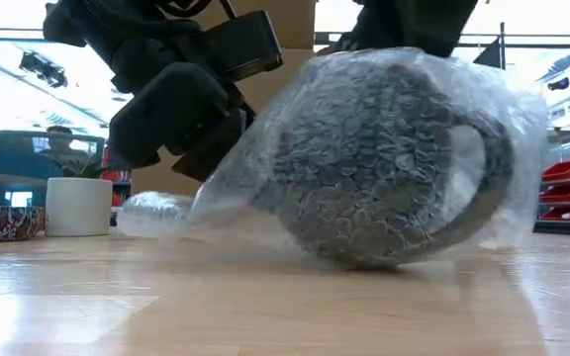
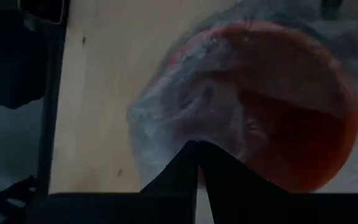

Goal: Wrap mug
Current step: Wrap the black mug with bubble wrap

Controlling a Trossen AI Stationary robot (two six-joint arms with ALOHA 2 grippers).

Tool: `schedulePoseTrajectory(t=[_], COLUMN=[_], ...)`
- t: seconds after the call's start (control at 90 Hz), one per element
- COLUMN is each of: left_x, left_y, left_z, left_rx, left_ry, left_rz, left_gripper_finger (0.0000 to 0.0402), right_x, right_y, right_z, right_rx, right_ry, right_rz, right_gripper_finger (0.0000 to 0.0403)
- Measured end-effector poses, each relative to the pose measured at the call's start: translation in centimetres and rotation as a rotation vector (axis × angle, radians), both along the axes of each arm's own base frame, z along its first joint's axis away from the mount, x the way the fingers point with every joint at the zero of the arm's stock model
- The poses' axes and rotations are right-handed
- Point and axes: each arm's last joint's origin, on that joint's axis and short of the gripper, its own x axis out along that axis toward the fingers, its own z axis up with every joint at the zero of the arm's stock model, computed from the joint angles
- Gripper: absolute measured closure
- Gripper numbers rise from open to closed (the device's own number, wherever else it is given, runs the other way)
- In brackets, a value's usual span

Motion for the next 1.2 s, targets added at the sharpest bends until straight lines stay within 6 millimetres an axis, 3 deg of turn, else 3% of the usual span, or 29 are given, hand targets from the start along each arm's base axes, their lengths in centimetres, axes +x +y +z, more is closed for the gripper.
schedulePoseTrajectory(t=[0.267, 0.489, 0.733, 0.822, 0.967, 1.1, 1.2], left_x=[0.2, 0.7, 0.9, 0.9, 0.9, 0.9, 0.9], left_y=[-0.1, -0.3, -0.4, -0.4, -0.4, -0.4, -0.4], left_z=[0.1, -1.6, -2.6, -2.6, -2.7, -2.7, -2.7], left_rx=[-0.008, 0.015, 0.017, 0.017, 0.018, 0.020, 0.021], left_ry=[-0.022, -0.008, 0.016, 0.015, 0.019, 0.022, 0.024], left_rz=[0.000, -0.022, -0.055, -0.055, -0.055, -0.055, -0.055], left_gripper_finger=[0.0270, 0.0270, 0.0270, 0.0270, 0.0270, 0.0270, 0.0270], right_x=[0.4, 0.5, 1.2, 1.5, 1.7, 0.7, -0.7], right_y=[-0.5, -1.6, -2.3, -2.2, -2.4, -2.2, -1.8], right_z=[-0.9, -2.5, -2.5, -1.7, 1.3, 4.1, 4.8], right_rx=[0.005, 0.010, 0.002, -0.028, -0.096, -0.127, -0.146], right_ry=[-0.026, -0.020, -0.071, -0.090, -0.115, -0.041, 0.065], right_rz=[-0.007, -0.032, -0.037, -0.033, -0.037, -0.051, -0.090], right_gripper_finger=[0.0403, 0.0403, 0.0403, 0.0403, 0.0403, 0.0403, 0.0403])
